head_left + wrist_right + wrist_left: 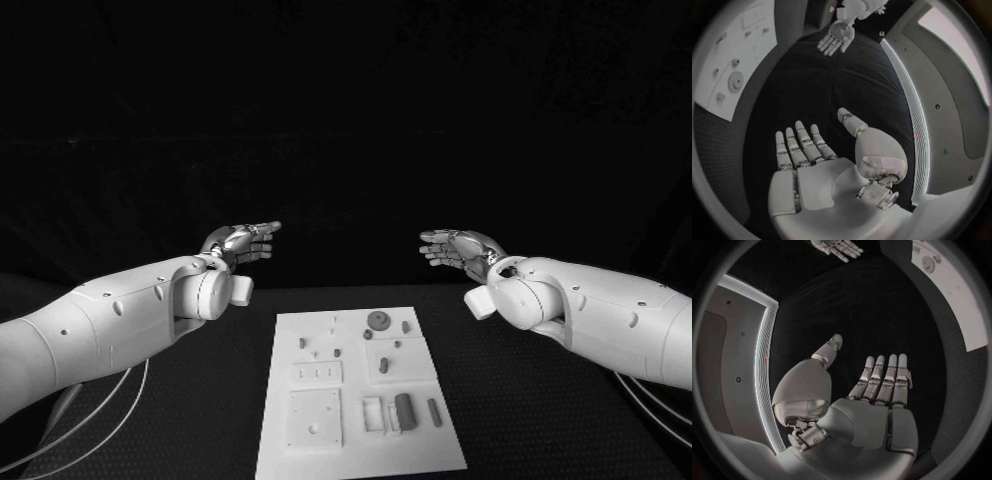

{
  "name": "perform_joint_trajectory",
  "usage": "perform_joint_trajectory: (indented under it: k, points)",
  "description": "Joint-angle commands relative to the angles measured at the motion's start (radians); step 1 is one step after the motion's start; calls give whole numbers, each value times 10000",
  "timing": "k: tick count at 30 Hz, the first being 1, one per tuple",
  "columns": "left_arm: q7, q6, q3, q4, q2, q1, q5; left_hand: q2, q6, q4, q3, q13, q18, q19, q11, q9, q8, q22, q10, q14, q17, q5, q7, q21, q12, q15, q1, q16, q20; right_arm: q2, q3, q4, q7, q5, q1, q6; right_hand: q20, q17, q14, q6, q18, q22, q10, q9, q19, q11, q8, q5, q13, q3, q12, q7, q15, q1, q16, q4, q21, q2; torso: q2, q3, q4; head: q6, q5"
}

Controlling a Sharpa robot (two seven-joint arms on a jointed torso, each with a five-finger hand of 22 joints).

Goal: Assemble the parts on the task board

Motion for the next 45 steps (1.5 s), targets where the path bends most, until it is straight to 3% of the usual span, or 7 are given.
perform_joint_trajectory:
  k: [1, 5, 13, 18, 27, 35, 45]
  points:
    - [-218, 1011, -4, 165, -100, 10, -506, 143, 594, -173, 100, 83, 464, 820, 213, -16, 154, -48, 663, 952, 76, 56, 654, 245, 269, -3, 38, 409, -83, 115, 16, -180, 31, -2972, 8, 391, -111, 541, 811, 527, 383, 2097, 538, 149, 851, -7, 305, 55, 81, 154, 228, 962, -16, 564, 611, -190, 581, -311, -2, -7, -1, -133, 48]
    - [-408, 1584, -13, 518, -394, 10, -1064, 237, 1809, -256, 269, 265, 839, 2103, 136, -55, 462, -99, 2158, 2488, 230, 43, 696, 636, 828, -509, 80, 1038, -354, 209, 16, -291, 134, -3993, 3, 407, -331, 663, 1972, 1489, 1024, 2032, 1482, 178, 2433, -101, 735, 80, 232, 105, 649, 822, -115, 1056, 1116, -387, 1060, -1086, 16, 17, -25, -219, 84]
    - [-183, 2396, -9, 1775, -1103, 68, -1853, 691, 3185, -258, 700, 320, 1124, 3999, -458, -331, 541, -227, 3803, 4445, 522, 41, 222, 1110, 997, -1357, 566, 1685, -809, 404, 18, -393, 147, -6321, 3, 29, -469, 799, 4207, 2543, 1933, 1514, 2849, -30, 4995, -304, 972, 82, 379, -69, 1100, 693, -561, 2267, 1832, -468, 1503, -1199, 227, 37, 51, -362, 55]
    - [-32, 2911, -7, 2211, -1195, 109, -1992, 828, 3449, -274, 848, 264, 1131, 4512, -568, -479, 382, -315, 4241, 4942, 634, 42, 163, 1148, 760, -1570, 842, 1731, -990, 388, 20, -197, 272, -9395, -27, -470, -631, 1105, 6009, 3147, 2440, 1668, 4254, -137, 6717, -752, 1082, 89, 653, -240, 1632, 634, -1363, 3637, 2509, -464, 2252, -1439, 440, 61, 211, -610, 61]
    - [-1, 2747, -5, 2707, -1358, 146, -1999, 802, 3543, -276, 750, 176, 1035, 4754, -562, -610, 186, -405, 4439, 5153, 750, 46, 172, 1069, 398, -1643, 899, 1631, -1134, 883, 24, -377, -62, -11549, -29, -652, -1881, 2204, 9149, 3935, 2507, 2253, 5714, -424, 9774, -1401, 1040, 58, 901, -1026, 1803, 485, -2795, 4473, 4255, -466, 4290, -1427, 851, 12, 610, -717, -84]
    - [61, 2417, 5, 3464, -1814, 166, -1890, 716, 3489, -273, 659, 118, 961, 4778, -509, -675, 63, -448, 4410, 5157, 805, 45, 214, 995, 179, -1632, 865, 1539, -1191, 1445, 26, -516, -436, -12986, -138, -382, -2581, 3148, 10002, 4351, 2507, 2259, 6003, -692, 10524, -1534, 863, 58, 888, -1289, 1333, 368, -2993, 4451, 5510, -478, 6006, -1369, 1174, -22, 761, -650, -168]
    - [79, 2234, 6, 4148, -2147, 281, -1847, 591, 3380, -274, 560, 45, 832, 4695, -428, -748, -87, -509, 4331, 5051, 856, 43, 282, 853, -98, -1565, 854, 1361, -1245, 1888, 29, -581, -1293, -14848, -434, -164, -2714, 3484, 10035, 4752, 2507, 2240, 5697, -829, 10355, -1405, 859, 59, 745, -1188, 724, 302, -2855, 4272, 5891, -443, 6805, -1324, 1515, -13, 907, -641, -357]
